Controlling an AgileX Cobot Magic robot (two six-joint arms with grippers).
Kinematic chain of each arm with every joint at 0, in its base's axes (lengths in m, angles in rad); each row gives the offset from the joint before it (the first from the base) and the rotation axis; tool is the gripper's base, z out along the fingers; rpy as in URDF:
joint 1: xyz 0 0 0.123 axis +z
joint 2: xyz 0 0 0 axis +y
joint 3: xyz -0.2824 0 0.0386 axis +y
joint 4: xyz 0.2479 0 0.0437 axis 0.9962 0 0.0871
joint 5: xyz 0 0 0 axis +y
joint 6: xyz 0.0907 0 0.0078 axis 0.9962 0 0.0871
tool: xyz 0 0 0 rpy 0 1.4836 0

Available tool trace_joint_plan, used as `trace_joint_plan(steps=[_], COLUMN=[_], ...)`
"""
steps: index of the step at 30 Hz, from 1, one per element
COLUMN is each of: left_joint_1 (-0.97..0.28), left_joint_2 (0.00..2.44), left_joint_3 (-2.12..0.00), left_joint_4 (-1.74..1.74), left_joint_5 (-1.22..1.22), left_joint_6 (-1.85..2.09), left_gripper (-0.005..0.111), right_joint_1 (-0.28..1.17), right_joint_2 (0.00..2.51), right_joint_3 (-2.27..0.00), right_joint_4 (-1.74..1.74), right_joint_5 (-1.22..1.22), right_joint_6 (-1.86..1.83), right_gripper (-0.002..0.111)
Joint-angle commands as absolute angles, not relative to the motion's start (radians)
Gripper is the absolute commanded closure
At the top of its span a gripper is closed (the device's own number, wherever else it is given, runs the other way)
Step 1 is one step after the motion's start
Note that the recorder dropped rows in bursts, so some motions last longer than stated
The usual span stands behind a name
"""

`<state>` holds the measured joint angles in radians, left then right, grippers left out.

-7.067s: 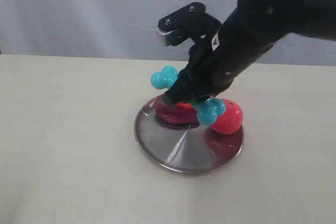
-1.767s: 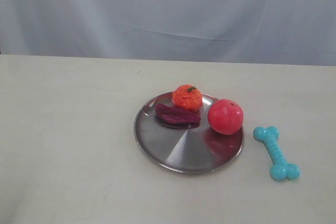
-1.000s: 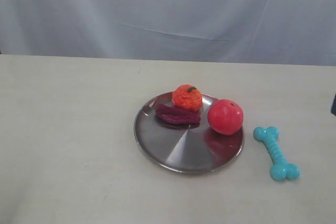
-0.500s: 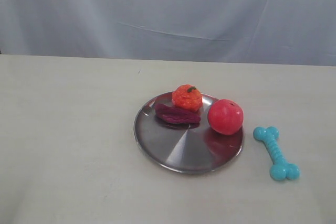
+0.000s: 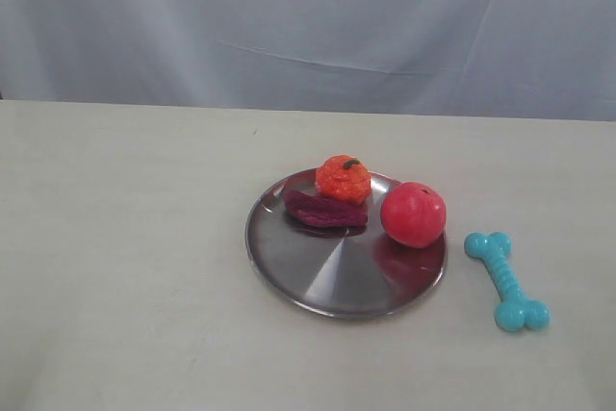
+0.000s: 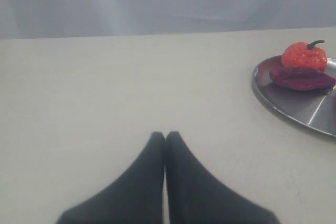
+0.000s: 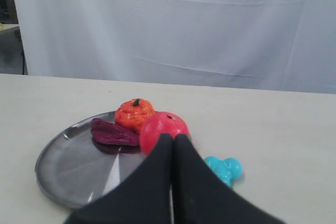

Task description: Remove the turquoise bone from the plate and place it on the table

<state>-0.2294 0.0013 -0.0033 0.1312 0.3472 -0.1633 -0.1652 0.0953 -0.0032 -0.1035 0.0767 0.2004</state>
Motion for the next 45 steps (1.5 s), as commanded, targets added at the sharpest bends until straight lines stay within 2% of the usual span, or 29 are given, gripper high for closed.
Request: trace_joint_plan(steps=[1,7,13,45], left_joint_1=[-0.232,-0.232,-0.232,-0.232], left_joint_2=[0.000,0.000,0.000,0.000], left_joint_3=[0.000,0.000,0.000,0.000], left_joint_4=[0.132,0.132,0.132,0.132], left_joint_5=[0.346,0.346,0.346,0.346], left_joint_6=[-0.164,-0.164,-0.164,-0.164], left_gripper=[0.107,0.107,0.107,0.107], right_joint_1=[-0.224,-0.237,-0.237,-0.237], right_joint_2=[0.059,0.048,0.048,0.048], right_joint_3=[0.000,0.000,0.000,0.000], right_joint_4=[-0.119,-0.119,-0.119,-0.115], right_joint_5=[0.139,0.165,0.308,0.297], right_joint_6=[0.151,0.146,0.157,0.163], right_gripper=[0.109,0.109,0.109,0.109])
